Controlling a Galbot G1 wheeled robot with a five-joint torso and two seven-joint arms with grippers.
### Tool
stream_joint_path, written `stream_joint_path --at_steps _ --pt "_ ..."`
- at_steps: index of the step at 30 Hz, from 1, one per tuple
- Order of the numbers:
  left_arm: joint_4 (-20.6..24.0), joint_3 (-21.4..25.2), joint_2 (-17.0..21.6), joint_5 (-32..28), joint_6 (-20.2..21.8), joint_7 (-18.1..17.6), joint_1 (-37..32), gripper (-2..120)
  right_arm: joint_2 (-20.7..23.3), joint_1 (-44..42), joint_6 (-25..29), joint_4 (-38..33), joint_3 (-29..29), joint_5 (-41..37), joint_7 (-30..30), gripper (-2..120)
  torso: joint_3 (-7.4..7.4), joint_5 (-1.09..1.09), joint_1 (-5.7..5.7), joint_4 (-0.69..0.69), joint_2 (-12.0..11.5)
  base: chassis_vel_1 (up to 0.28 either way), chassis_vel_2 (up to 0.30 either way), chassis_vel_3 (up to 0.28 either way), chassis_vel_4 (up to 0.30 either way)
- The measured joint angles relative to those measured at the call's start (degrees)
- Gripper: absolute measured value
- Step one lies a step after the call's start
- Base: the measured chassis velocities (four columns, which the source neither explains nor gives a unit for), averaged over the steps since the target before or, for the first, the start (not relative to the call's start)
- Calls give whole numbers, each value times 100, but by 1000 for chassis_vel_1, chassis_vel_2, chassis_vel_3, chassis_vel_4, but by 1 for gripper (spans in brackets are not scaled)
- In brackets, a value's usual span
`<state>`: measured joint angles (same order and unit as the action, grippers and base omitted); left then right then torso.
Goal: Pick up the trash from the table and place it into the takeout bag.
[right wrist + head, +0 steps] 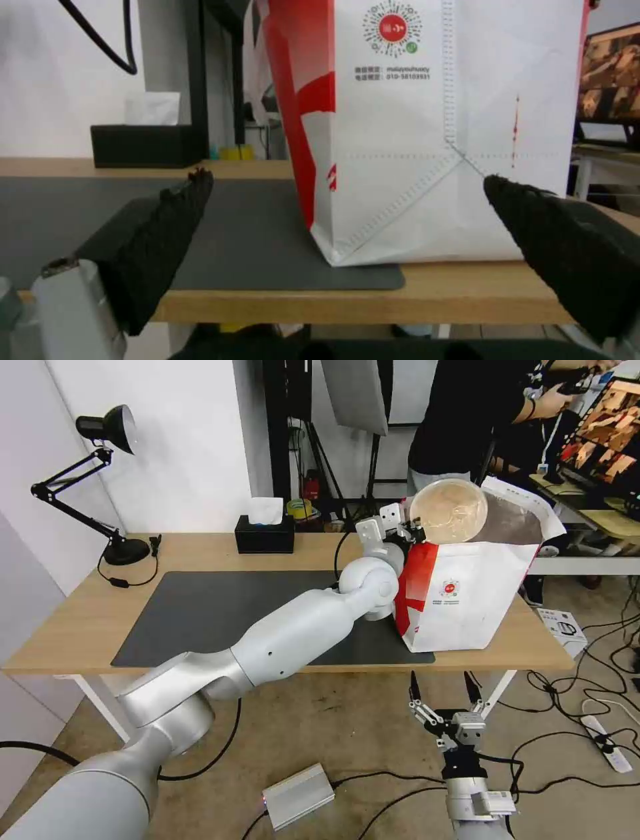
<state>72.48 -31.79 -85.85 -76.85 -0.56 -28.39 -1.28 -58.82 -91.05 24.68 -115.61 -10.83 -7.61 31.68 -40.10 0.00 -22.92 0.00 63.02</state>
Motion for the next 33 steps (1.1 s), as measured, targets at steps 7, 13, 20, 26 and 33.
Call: stream_joint_path --at_steps 7,13,20,26,33 --pt "88 -43 98 54 1 -38 62 15 0 0 0 0 0 0 0 100 0 0 0 0 0 0 0 0 0" --pt "170 -75 153 59 1 -104 100 38 0 0 0 0 0 0 0 100 0 0 0 0 0 0 0 0 0" --pt "278 -149 228 56 -6 -183 188 60 0 0 0 0 0 0 0 100 0 0 0 0 0 0 0 0 0" --pt "315 -158 228 55 -21 -214 217 84 0 0 0 0 0 0 0 100 0 0 0 0 0 0 0 0 0" --pt "483 -115 317 55 -137 -240 240 99 0 0 0 0 0 0 0 100 -1 0 0 0 0 0 0 0 0"
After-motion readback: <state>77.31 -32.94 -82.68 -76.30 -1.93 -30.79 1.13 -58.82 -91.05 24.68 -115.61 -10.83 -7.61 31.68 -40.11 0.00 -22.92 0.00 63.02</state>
